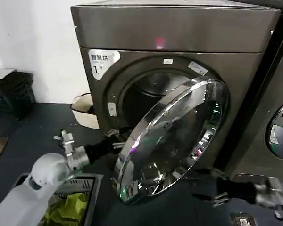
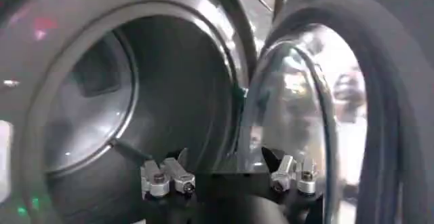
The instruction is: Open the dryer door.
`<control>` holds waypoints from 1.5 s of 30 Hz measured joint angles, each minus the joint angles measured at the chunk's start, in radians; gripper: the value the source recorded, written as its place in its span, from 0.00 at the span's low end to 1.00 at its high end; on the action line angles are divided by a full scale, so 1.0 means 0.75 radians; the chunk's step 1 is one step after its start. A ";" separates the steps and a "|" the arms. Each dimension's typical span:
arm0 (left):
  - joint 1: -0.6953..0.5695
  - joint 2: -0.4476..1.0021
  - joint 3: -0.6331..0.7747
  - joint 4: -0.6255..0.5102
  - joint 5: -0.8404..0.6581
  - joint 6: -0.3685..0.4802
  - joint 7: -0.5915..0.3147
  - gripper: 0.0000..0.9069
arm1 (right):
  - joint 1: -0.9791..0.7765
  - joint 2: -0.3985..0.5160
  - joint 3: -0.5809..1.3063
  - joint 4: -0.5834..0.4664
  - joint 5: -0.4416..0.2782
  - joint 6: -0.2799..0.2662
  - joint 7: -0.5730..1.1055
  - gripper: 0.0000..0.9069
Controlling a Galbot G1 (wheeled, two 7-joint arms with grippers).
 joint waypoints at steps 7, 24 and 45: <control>-0.023 -0.025 0.069 -0.030 0.019 0.009 0.007 1.00 | -0.053 0.062 0.290 0.028 -0.024 0.037 0.197 1.00; -0.061 -0.135 0.244 -0.077 0.086 -0.017 0.046 1.00 | -0.179 0.121 0.850 0.094 0.073 -0.091 1.206 1.00; -0.296 -0.322 0.751 0.088 0.231 -0.222 0.010 1.00 | -0.352 0.135 1.205 0.223 -0.124 -0.225 1.698 1.00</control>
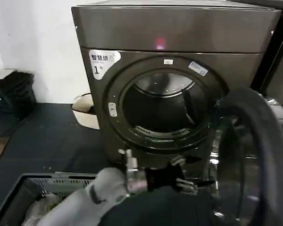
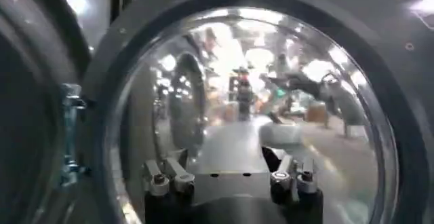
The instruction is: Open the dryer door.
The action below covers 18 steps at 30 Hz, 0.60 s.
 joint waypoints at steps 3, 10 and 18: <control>-0.046 -0.068 0.071 0.059 0.016 -0.021 -0.002 1.00 | -0.033 0.000 0.050 0.013 -0.002 -0.032 0.026 1.00; -0.146 -0.223 0.200 0.196 0.092 -0.111 -0.079 1.00 | -0.113 -0.002 0.185 0.043 -0.040 -0.118 0.038 1.00; -0.221 -0.362 0.293 0.331 0.091 -0.143 -0.139 1.00 | -0.137 -0.004 0.274 0.044 -0.041 -0.118 0.061 1.00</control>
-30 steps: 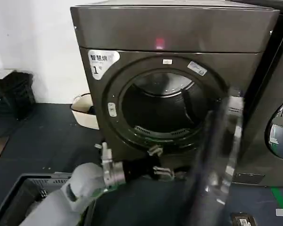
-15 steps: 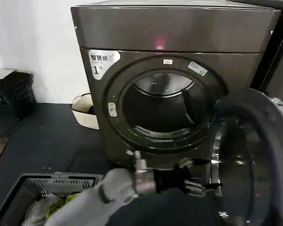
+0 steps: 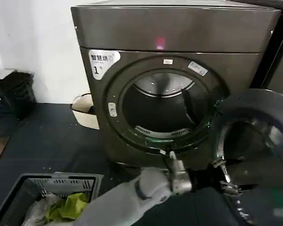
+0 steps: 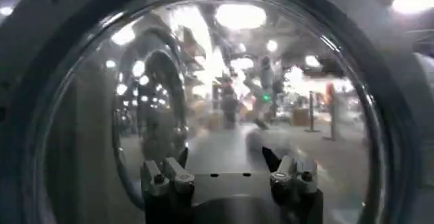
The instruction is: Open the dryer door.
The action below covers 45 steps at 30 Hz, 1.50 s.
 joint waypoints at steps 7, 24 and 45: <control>-0.066 -0.127 0.055 0.143 0.034 -0.068 -0.047 1.00 | -0.020 -0.001 0.032 0.014 0.046 0.048 0.012 1.00; -0.172 -0.310 0.178 0.417 0.106 -0.270 -0.164 1.00 | -0.031 -0.010 0.046 0.023 0.070 0.083 0.006 1.00; -0.230 -0.309 0.190 0.512 0.180 -0.374 -0.241 1.00 | -0.041 -0.039 0.058 0.023 0.080 0.080 0.001 1.00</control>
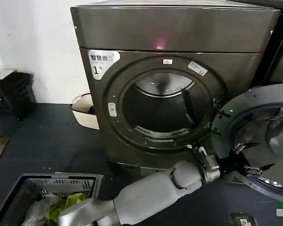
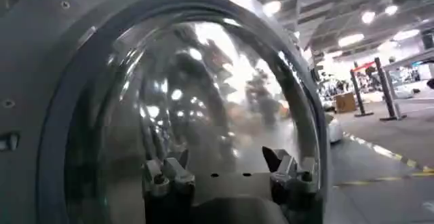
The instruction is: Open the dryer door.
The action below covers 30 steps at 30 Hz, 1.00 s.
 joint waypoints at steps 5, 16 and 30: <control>-0.014 0.000 0.009 -0.045 -0.091 -0.082 0.005 1.00 | -0.002 -0.003 0.004 -0.003 0.002 0.003 -0.003 1.00; 0.024 0.121 -0.008 -0.162 -0.090 -0.215 -0.007 1.00 | 0.026 -0.002 -0.033 0.006 -0.003 0.003 -0.007 1.00; 0.107 0.554 -0.084 -0.449 -0.133 -0.190 0.005 1.00 | 0.055 -0.027 -0.033 0.024 -0.077 -0.005 -0.014 1.00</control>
